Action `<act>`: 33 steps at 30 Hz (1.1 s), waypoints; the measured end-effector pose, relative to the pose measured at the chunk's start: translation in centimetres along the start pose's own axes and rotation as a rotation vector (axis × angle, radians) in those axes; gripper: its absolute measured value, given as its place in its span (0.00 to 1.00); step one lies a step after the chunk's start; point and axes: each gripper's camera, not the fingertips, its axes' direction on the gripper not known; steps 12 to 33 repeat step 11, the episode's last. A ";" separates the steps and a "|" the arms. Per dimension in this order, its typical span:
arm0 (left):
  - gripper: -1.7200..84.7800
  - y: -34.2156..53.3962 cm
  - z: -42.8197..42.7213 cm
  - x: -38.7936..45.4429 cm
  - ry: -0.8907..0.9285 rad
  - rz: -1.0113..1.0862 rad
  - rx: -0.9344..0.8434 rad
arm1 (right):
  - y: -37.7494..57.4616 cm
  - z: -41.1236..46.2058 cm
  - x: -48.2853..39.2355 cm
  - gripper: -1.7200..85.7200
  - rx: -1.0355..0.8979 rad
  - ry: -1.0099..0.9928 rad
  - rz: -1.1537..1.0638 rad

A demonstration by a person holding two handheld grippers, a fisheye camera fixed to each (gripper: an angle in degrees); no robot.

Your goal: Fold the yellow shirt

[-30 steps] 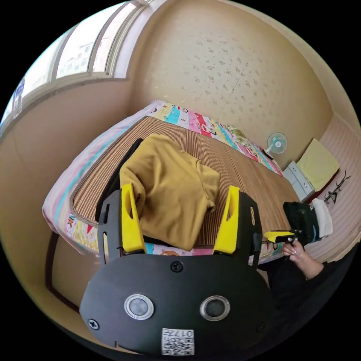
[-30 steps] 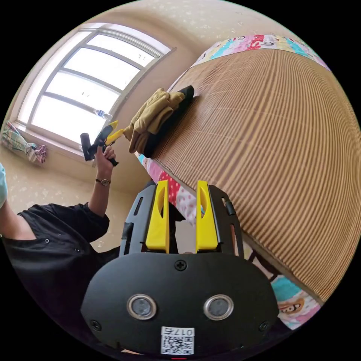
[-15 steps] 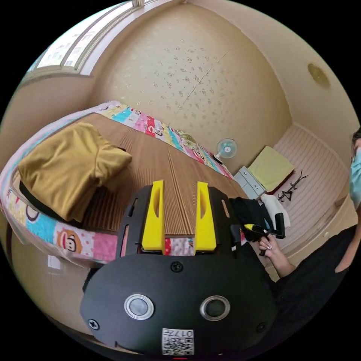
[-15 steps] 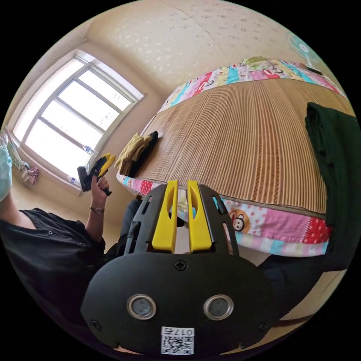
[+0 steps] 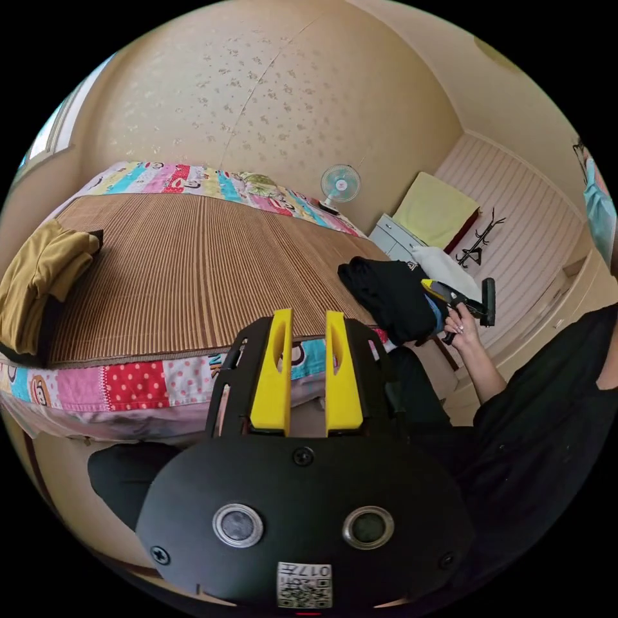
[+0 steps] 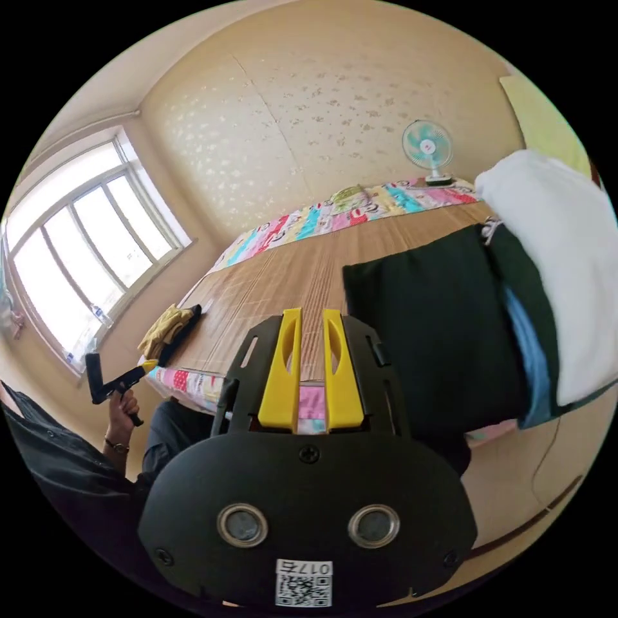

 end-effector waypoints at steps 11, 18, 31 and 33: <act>0.02 1.8 6.3 0.0 0.250 0.165 -0.100 | 0.9 -26.8 9.2 0.15 0.483 0.601 0.390; 0.02 1.8 6.3 0.0 0.250 0.165 -0.100 | 0.9 -26.8 9.2 0.15 0.483 0.601 0.390; 0.02 1.8 6.3 0.0 0.250 0.165 -0.100 | 0.9 -26.8 9.2 0.15 0.483 0.601 0.390; 0.02 1.8 6.3 0.0 0.250 0.165 -0.100 | 0.9 -26.8 9.2 0.15 0.483 0.601 0.390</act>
